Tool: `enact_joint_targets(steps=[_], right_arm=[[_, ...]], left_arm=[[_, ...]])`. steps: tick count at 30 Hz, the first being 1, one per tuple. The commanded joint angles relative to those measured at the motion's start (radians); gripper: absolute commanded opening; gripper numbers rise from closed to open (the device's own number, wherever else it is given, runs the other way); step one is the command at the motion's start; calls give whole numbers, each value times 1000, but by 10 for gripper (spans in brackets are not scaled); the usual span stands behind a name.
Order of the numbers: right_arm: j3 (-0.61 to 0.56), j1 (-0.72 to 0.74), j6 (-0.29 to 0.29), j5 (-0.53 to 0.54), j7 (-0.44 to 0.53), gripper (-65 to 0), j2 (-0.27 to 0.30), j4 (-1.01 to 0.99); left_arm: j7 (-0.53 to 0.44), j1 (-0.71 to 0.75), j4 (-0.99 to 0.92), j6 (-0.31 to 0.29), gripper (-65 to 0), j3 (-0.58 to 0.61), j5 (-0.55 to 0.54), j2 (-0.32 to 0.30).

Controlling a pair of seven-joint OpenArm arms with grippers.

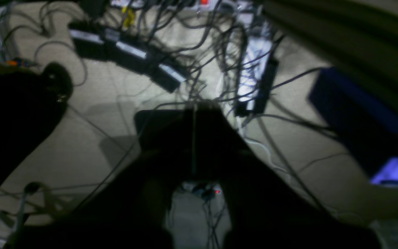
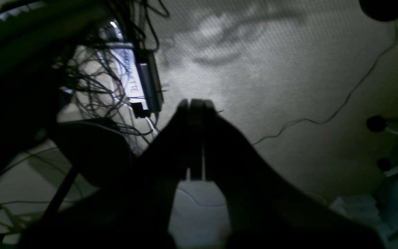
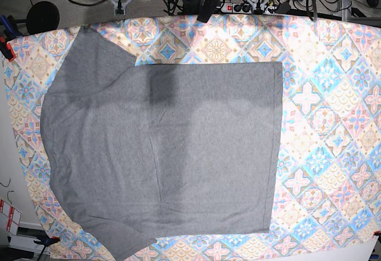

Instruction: Fold the T-shirt properly

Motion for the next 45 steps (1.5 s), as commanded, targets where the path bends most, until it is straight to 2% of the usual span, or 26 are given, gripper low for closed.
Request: enact_joint_targets(steps=[1,4,8,12,15,25,28,31,34,40,45], right_arm=[[3,-18,3,2,26,-649,1,-2],[28,-61,-3,2,111,-649,1,-2],[95,-121,-3,2,244,-649,-1,-2],[103,-175,-3,2,393,-649,-1,-2],[103,-210,-3,2,508,-649,-2,-2],[103,-320,-3,2,870,-649,-7,-2],[103,-356,-3,2,995,-649,-7,-2],[103,-393,-3,2,1122,-649,-8,-2],[103,-426,-3,2,1217,-649,-8,-2],[101,-465,-3,1,1217,-649,-8,4],[101,-531,-3,-1,1219,-649,-10,111]], left_arm=[[-43,20,-1,0,-650,1,-4,-3],[-196,75,-1,0,-650,4,6,-19],[-480,159,-5,0,-650,4,7,-25],[-710,227,-8,0,-650,4,7,-25],[-830,256,-8,0,-650,5,7,-25],[-1002,273,-8,0,-650,7,9,-25],[-1077,297,-8,0,-650,7,9,-25],[-1193,316,-8,0,-650,7,9,-25],[-1201,334,3,0,-650,5,9,-25],[-1201,370,22,0,-650,5,7,-23],[-1203,491,217,0,-650,5,6,-23]])
